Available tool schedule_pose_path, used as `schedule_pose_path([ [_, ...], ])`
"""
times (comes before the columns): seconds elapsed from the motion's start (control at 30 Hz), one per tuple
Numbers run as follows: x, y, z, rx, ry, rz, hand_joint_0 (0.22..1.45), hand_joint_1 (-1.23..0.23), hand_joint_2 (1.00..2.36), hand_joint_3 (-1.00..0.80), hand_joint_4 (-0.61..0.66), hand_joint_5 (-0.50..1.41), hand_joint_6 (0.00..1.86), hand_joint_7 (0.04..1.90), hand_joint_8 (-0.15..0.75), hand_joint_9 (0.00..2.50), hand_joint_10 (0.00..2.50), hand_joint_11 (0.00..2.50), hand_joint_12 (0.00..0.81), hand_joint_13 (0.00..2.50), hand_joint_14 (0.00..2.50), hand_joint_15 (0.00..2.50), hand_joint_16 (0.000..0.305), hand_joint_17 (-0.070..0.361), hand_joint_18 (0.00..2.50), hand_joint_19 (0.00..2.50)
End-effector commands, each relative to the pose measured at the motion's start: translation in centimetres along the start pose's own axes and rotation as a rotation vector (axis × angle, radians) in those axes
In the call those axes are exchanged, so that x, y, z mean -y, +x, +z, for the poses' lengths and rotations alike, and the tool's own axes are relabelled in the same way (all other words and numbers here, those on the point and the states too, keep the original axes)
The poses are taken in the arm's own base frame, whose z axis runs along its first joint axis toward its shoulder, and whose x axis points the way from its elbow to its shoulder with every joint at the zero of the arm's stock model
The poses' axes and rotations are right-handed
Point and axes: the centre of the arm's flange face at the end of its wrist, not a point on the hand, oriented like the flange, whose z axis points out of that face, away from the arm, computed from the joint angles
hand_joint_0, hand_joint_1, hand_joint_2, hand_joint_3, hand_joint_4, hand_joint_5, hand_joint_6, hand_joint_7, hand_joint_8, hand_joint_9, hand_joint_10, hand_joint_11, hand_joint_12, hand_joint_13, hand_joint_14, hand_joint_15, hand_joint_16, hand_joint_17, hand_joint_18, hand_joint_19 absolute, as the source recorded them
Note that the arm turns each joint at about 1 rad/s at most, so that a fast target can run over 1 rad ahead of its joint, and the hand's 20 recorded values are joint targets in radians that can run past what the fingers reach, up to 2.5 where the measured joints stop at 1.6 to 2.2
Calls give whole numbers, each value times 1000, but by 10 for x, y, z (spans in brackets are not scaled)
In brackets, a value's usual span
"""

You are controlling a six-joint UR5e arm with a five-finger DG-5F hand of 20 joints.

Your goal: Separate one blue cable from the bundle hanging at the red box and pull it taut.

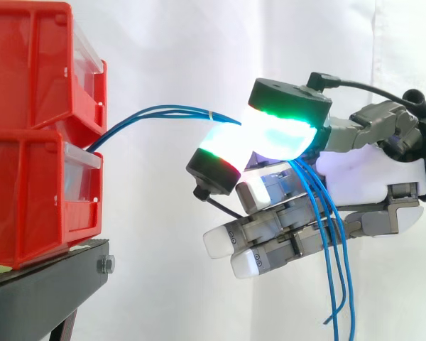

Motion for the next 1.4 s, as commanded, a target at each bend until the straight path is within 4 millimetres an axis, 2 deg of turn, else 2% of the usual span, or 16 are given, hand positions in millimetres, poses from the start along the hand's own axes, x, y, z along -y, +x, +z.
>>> schedule_pose_path([
  [0.0, -3, -3, 0, 2, -4, 6, 695, -945, 1000, -500, -21, -214, 930, 1016, 260, 1055, 23, 733, 245, 778, 11, 260, 26, 58, 588, 264],
  [0.2, -2, -8, -1, 6, 7, -12, 548, -866, 1000, -500, 25, -216, 919, 958, 285, 1059, 21, 725, 262, 778, 10, 262, 28, 64, 586, 285],
  [0.23, -2, -7, -2, 3, 14, -12, 543, -851, 1000, -500, 29, -216, 918, 951, 286, 1060, 22, 723, 263, 781, 11, 265, 29, 64, 588, 291],
  [0.3, -9, -8, -2, 5, 2, -14, 547, -681, 1000, -500, 37, -209, 906, 963, 296, 1078, 21, 711, 264, 793, 11, 265, 29, 66, 596, 296],
  [0.37, -12, -8, -1, 5, -2, -22, 570, -589, 1000, -500, 42, -208, 903, 966, 293, 1078, 21, 715, 263, 790, 11, 270, 29, 65, 590, 311],
  [0.47, -11, -9, -1, 5, 3, -32, 621, -524, 1000, -500, 29, -208, 898, 997, 294, 1082, 21, 712, 267, 791, 11, 264, 29, 65, 590, 315],
  [0.57, -13, -8, -1, 6, -5, -39, 642, -532, 1000, -493, 19, -210, 909, 1025, 297, 1081, 22, 716, 274, 789, 11, 279, 31, 69, 595, 340],
  [0.77, -12, -9, 0, 6, -6, -40, 655, -663, 1020, -279, 21, -211, 925, 1063, 313, 1066, 21, 721, 282, 783, 11, 285, 32, 73, 598, 337],
  [0.9, -14, -8, 0, 8, -13, -35, 689, -717, 1021, -266, -28, -211, 929, 1110, 313, 1067, 22, 721, 282, 784, 11, 278, 32, 73, 604, 331],
  [1.0, -14, -9, 1, 8, -12, -35, 737, -755, 1018, -314, -93, -213, 937, 1108, 307, 1061, 22, 720, 281, 785, 11, 279, 32, 72, 598, 338],
  [1.03, -14, -9, 1, 8, -12, -32, 752, -771, 1016, -344, -83, -215, 937, 1160, 305, 1060, 21, 718, 278, 782, 11, 280, 32, 72, 595, 341],
  [1.2, -14, -12, 1, 11, -9, -36, 815, -844, 1000, -500, -110, -213, 941, 1105, 275, 1074, 22, 730, 262, 784, 11, 277, 29, 64, 587, 331],
  [1.37, -14, -12, 0, 11, -4, -46, 773, -883, 1000, -500, -60, -211, 934, 1063, 270, 1077, 22, 728, 257, 791, 12, 268, 28, 63, 611, 287],
])
